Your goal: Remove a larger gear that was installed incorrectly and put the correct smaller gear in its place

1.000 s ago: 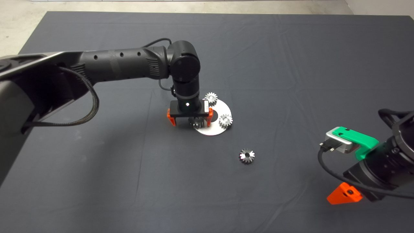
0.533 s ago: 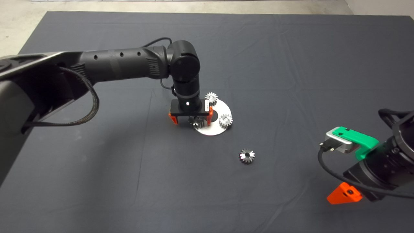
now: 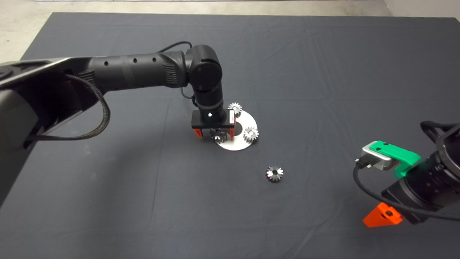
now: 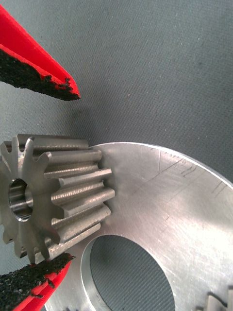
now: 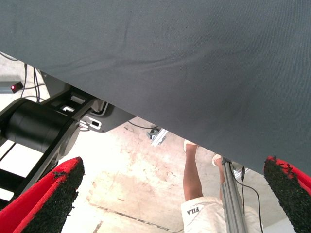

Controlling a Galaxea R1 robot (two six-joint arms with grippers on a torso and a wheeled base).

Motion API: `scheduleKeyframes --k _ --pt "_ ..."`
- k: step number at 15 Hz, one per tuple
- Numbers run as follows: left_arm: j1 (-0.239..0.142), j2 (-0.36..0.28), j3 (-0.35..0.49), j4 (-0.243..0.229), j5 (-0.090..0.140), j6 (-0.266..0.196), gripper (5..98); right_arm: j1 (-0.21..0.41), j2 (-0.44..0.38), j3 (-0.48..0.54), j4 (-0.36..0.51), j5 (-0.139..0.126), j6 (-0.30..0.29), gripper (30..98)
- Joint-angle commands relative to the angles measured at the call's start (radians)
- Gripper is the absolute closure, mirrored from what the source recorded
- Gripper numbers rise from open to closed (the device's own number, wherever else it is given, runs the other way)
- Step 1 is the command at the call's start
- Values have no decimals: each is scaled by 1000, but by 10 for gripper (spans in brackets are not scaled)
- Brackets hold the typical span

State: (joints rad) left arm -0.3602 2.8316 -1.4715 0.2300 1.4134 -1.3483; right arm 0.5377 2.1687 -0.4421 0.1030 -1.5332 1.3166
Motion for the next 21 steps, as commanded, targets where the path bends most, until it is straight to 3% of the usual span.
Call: scheduleKeyframes --k 1,21 --pt "-17 0 -4 6 1 12 239 19 -3 7 35 -91 1 309" --pt "-17 -2 -12 6 2 12 520 18 1 7 35 -91 1 309"
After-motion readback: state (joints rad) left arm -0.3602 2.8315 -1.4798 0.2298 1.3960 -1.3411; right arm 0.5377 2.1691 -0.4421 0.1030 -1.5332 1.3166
